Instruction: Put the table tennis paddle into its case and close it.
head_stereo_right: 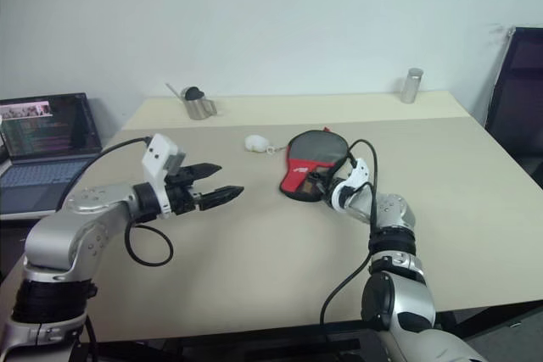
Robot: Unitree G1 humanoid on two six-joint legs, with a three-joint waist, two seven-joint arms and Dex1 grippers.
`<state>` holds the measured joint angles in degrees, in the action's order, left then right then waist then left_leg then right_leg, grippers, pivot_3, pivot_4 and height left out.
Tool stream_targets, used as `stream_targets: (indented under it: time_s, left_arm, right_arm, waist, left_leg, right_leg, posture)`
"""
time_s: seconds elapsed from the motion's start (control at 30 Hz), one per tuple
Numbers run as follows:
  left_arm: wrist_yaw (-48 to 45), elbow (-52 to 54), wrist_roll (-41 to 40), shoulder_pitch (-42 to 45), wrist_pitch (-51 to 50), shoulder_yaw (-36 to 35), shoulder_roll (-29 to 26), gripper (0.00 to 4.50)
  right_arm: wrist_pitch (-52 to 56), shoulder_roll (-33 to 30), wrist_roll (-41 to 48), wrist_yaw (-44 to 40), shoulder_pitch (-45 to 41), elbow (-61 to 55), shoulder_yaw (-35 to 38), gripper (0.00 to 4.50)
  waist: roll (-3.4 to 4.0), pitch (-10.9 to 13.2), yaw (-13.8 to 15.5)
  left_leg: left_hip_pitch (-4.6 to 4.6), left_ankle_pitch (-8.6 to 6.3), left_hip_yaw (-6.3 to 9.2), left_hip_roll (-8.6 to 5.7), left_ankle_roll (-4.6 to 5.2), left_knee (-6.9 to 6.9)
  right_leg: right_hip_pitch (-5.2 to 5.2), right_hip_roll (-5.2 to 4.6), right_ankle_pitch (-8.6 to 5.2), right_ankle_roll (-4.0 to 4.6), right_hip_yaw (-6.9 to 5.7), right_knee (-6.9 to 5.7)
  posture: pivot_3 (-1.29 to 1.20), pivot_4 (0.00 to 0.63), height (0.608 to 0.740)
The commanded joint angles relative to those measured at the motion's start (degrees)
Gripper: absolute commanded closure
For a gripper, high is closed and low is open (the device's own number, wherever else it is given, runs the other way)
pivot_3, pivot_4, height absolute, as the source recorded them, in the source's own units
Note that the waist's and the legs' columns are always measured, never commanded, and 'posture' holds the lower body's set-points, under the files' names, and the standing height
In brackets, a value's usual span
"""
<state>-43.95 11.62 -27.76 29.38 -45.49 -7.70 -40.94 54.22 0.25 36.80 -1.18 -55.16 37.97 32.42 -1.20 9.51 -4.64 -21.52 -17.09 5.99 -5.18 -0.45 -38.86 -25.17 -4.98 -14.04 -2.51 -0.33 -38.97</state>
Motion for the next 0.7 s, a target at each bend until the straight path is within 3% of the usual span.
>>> stream_targets:
  time_s: [0.03,0.33,0.57,0.7]
  left_arm:
    - [0.68,1.82,0.35,0.16,1.3,-0.63,-0.7,0.0]
    - [1.25,-0.5,1.92,1.59,3.05,0.83,-0.05,0.0]
    - [0.97,-2.19,3.12,2.06,4.95,2.43,0.39,0.0]
    - [0.5,-3.52,3.68,2.56,5.99,3.4,0.75,0.0]
  right_arm:
    - [-1.02,-0.74,0.46,-0.05,-0.44,0.13,-0.66,1.26]
    - [-2.06,-1.25,0.49,2.18,0.12,0.69,-0.53,4.43]
    - [3.05,-1.65,2.37,4.38,2.36,-5.17,-0.85,4.47]
    - [17.89,-3.45,6.14,3.7,7.5,-17.63,-3.74,4.47]
  waist:
    - [0.0,0.0,0.0]
    - [-0.01,0.0,0.03]
    - [-0.01,0.0,0.56]
    - [0.0,0.0,1.44]
  left_leg:
    - [0.0,0.0,0.0,0.0,0.0,0.0]
    - [-0.05,0.0,0.0,-0.01,0.0,0.01]
    - [-0.07,0.0,0.04,-0.01,0.0,0.0]
    - [-0.27,0.0,0.1,-0.01,0.0,0.0]
  right_leg:
    - [-0.01,0.0,0.0,0.0,0.0,0.0]
    - [-0.03,-0.01,0.0,0.0,-0.01,0.02]
    - [-0.02,-0.01,0.0,0.0,-0.04,0.03]
    - [-0.15,-0.03,0.0,0.0,-0.1,0.11]
  posture:
    - [0.0,0.15,0.74]
    - [0.0,0.15,0.74]
    - [0.0,0.15,0.74]
    - [0.0,0.15,0.74]
